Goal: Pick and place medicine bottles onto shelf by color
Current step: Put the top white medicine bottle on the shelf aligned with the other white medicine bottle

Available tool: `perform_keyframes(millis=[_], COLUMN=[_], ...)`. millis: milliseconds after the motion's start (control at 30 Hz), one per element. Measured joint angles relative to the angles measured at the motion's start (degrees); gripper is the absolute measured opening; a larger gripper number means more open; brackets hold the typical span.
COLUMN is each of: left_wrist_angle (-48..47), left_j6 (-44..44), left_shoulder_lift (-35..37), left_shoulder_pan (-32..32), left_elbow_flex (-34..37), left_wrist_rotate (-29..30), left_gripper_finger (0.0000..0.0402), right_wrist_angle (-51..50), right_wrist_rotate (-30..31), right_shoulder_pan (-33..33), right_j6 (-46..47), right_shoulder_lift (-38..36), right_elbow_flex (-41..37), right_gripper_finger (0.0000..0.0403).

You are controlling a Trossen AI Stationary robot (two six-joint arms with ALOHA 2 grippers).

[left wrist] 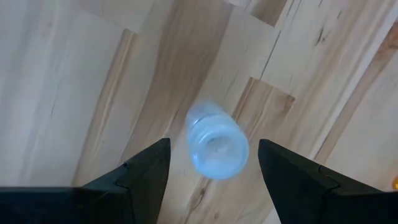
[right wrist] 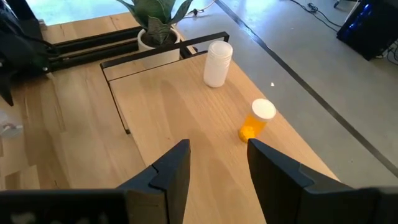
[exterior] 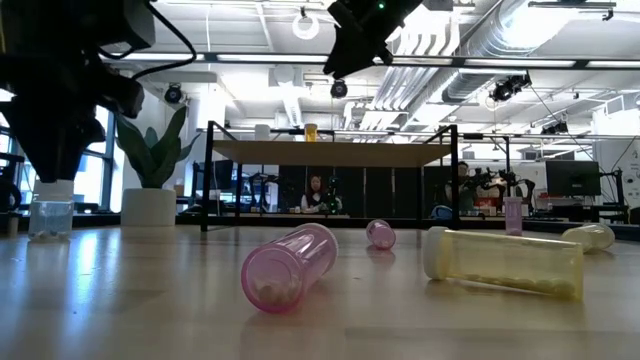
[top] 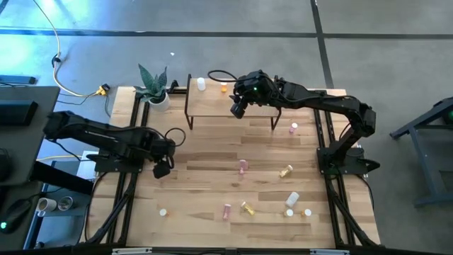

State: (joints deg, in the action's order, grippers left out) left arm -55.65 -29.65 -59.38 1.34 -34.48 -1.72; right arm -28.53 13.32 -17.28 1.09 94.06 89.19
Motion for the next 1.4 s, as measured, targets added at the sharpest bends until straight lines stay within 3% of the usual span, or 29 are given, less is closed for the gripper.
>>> perform_keyframes(millis=[367,833,1067,1400], left_wrist_angle=[0.27,0.71,1.67,0.75], left_j6=[-0.22,1.63,1.34,0.9], left_shoulder_lift=[-4.78,-5.03,-5.03,-5.03], left_shoulder_pan=[0.02,0.02,0.02,0.83], left_elbow_flex=[0.02,0.02,-0.04,-9.82], left_wrist_rotate=[1.09,1.02,0.4,0.28], left_gripper_finger=[0.023,0.0136,0.0134,0.0136], right_wrist_angle=[-0.01,-0.01,-0.07,-1.1], right_wrist_rotate=[0.0,0.0,0.0,-0.02], right_shoulder_pan=[0.0,0.0,0.0,-1.74], right_j6=[0.02,-0.03,-0.05,-0.05], right_shoulder_lift=[0.0,0.0,0.0,-0.15], right_elbow_flex=[0.0,0.0,0.0,0.0], right_gripper_finger=[0.0151,0.0151,0.0151,0.0151])
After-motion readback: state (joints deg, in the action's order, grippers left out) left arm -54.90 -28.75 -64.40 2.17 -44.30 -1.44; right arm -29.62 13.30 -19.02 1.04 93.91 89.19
